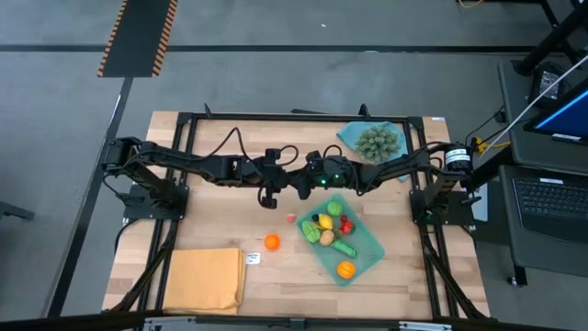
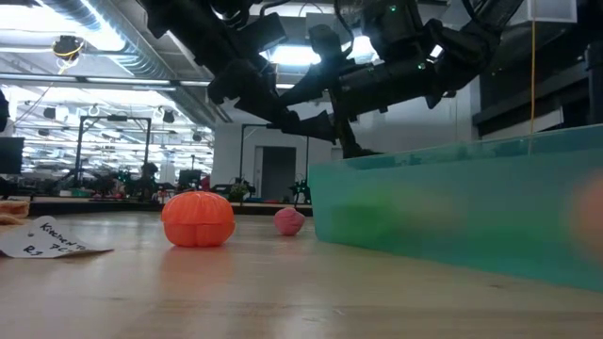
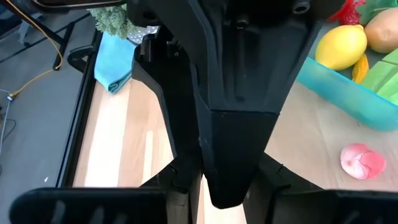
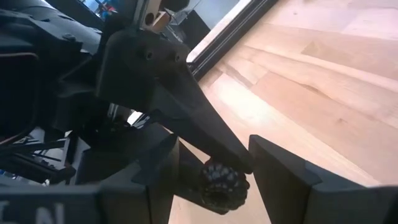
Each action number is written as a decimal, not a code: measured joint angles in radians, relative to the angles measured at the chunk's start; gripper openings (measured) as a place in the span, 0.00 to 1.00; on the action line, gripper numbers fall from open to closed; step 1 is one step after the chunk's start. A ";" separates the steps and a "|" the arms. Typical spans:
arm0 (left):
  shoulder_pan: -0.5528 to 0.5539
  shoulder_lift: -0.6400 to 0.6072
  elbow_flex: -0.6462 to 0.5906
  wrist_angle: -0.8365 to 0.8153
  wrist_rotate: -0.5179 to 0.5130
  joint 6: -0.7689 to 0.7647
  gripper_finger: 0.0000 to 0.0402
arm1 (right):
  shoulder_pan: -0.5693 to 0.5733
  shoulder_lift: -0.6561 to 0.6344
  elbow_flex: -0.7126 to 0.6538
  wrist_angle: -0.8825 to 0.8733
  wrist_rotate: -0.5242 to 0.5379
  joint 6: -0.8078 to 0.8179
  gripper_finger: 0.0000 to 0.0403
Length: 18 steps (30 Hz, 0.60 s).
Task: Pick and placing Produce into tupperware
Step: Put the blackberry into the green bin
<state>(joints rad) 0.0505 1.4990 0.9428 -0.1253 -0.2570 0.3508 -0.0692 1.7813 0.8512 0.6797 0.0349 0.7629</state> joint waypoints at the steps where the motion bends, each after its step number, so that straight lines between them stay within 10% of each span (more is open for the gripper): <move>1: 0.000 0.000 0.000 -0.001 0.001 0.000 0.18 | 0.000 0.000 0.001 -0.005 -0.005 0.001 0.49; 18: 0.000 0.000 0.000 -0.028 -0.011 -0.003 0.18 | -0.009 -0.006 0.000 -0.058 -0.074 -0.005 0.49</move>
<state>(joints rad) 0.0502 1.4990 0.9424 -0.1536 -0.2683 0.3473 -0.0780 1.7756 0.8513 0.6220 -0.0395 0.7582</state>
